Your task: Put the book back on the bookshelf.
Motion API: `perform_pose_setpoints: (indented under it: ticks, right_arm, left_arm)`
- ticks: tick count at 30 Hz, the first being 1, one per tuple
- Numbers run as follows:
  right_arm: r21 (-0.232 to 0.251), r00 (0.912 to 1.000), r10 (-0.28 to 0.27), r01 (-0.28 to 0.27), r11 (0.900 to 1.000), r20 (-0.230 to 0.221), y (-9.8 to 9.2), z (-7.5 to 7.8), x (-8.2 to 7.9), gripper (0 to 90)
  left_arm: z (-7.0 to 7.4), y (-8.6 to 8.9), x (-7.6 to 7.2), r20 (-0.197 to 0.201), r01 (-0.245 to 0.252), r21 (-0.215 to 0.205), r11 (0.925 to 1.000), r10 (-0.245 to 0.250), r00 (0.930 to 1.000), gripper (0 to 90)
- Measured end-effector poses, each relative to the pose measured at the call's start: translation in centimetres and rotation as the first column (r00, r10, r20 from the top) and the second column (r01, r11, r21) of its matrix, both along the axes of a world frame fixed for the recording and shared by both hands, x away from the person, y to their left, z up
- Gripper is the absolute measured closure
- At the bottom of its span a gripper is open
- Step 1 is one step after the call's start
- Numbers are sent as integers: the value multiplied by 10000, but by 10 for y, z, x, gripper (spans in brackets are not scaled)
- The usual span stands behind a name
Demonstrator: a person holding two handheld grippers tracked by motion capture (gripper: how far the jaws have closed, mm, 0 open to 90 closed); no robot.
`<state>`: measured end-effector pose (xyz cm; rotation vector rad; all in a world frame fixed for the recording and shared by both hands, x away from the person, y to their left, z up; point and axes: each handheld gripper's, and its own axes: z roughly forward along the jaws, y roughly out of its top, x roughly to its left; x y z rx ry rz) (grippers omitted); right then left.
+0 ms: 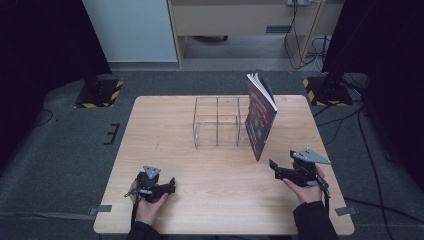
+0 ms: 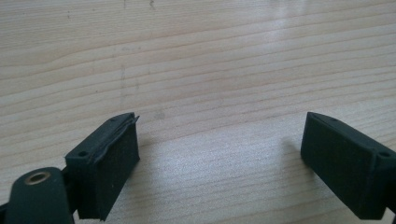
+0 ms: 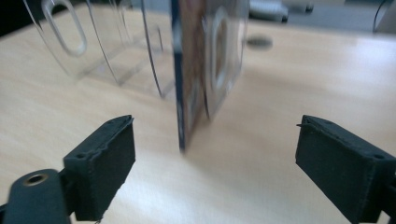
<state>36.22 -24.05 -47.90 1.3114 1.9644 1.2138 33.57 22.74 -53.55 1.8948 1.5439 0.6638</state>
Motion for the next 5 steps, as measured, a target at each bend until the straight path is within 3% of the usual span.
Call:
perform_pose_setpoints:
  ticks: [1,2,3,4,5]
  right_arm:
    - [-223,9992,31,-40,9997,-408,-5,-10,0,107]
    - [-223,9992,31,-40,9997,-408,-5,-10,0,107]
    - [-472,9969,-62,25,9989,-778,-11,-21,-1,106]
    - [-472,9969,-62,25,9989,-778,-11,-21,-1,106]
    - [-769,9936,-224,139,9969,-1107,-18,-30,-1,102]
  left_arm:
    - [0,0,0,-1,-1,0,10000,1,10000,104]
    - [0,0,0,-1,-1,0,10000,1,10000,104]
    - [0,0,0,-3,0,-7,10000,0,10000,104]
    - [0,0,0,-3,0,-7,10000,0,10000,104]
    - [0,0,0,0,1,-19,10000,-1,10000,106]
